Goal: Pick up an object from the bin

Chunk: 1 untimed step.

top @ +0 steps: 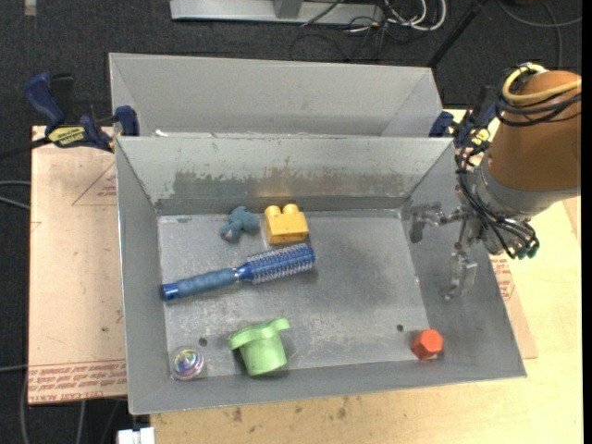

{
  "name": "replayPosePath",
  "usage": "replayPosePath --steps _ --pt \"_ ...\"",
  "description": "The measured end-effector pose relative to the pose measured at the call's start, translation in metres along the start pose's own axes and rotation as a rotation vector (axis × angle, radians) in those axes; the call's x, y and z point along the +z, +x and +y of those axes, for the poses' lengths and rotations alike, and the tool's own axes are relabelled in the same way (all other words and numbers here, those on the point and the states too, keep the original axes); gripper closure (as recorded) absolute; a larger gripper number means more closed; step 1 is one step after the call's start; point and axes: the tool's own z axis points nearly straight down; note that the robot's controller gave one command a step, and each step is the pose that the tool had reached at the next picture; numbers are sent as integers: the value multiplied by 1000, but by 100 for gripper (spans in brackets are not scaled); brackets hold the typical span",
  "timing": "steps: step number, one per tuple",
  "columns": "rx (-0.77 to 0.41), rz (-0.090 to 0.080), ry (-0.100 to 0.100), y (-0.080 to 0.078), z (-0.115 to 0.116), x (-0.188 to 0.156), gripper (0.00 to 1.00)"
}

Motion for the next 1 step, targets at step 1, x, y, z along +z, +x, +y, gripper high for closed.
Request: replayPosePath --steps 1 --pt "-124 4 -4 38 -7 113 0"
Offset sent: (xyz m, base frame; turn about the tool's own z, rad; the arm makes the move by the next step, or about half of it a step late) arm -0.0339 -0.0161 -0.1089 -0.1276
